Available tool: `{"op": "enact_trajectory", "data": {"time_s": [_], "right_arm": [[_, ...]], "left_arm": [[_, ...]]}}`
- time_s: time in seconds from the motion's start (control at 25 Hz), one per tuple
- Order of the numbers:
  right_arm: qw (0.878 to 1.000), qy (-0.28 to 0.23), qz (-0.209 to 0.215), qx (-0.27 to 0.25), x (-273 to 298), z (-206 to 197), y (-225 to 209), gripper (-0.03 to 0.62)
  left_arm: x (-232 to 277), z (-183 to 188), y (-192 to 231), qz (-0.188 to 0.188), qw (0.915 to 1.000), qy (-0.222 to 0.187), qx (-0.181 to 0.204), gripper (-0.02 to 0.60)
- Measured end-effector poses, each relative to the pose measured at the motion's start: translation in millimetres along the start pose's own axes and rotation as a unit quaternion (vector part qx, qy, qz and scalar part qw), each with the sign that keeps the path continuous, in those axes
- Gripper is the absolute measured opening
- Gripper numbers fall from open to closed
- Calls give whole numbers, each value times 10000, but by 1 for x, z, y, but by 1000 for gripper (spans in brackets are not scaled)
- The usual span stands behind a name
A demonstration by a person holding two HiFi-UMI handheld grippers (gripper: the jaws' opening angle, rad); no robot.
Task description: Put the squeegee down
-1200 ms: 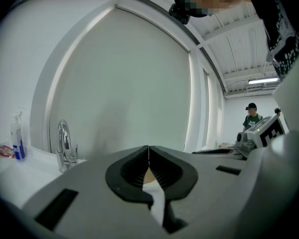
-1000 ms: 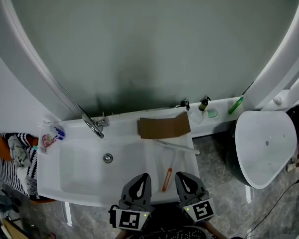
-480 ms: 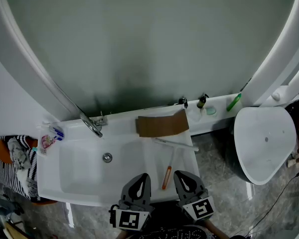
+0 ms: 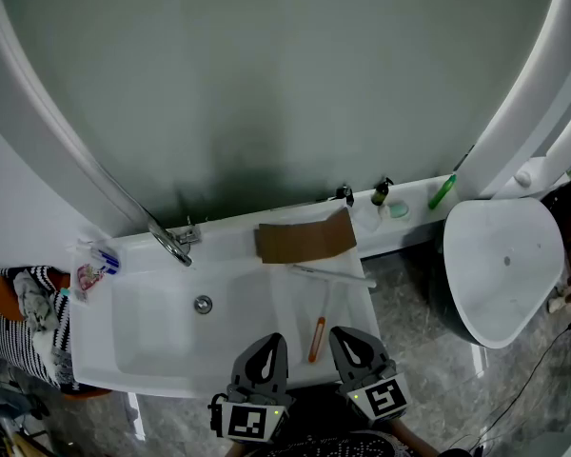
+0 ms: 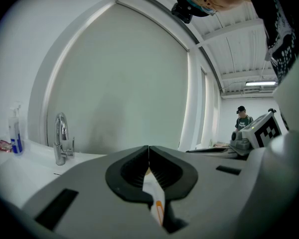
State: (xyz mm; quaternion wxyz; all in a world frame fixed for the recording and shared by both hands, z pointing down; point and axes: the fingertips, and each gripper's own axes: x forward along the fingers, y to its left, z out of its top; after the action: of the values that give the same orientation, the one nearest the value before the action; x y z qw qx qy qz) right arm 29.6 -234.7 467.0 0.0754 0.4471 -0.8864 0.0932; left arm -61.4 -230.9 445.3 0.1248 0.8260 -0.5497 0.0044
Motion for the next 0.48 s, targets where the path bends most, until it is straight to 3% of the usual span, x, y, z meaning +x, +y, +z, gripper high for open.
{"op": "enact_trajectory", "data": {"time_s": [0.48], "right_arm": [[10000,43,24,11,0,-2,2,20]], "left_arm": [[-2,-2,-2,-46,10000,33,-33,6]]}}
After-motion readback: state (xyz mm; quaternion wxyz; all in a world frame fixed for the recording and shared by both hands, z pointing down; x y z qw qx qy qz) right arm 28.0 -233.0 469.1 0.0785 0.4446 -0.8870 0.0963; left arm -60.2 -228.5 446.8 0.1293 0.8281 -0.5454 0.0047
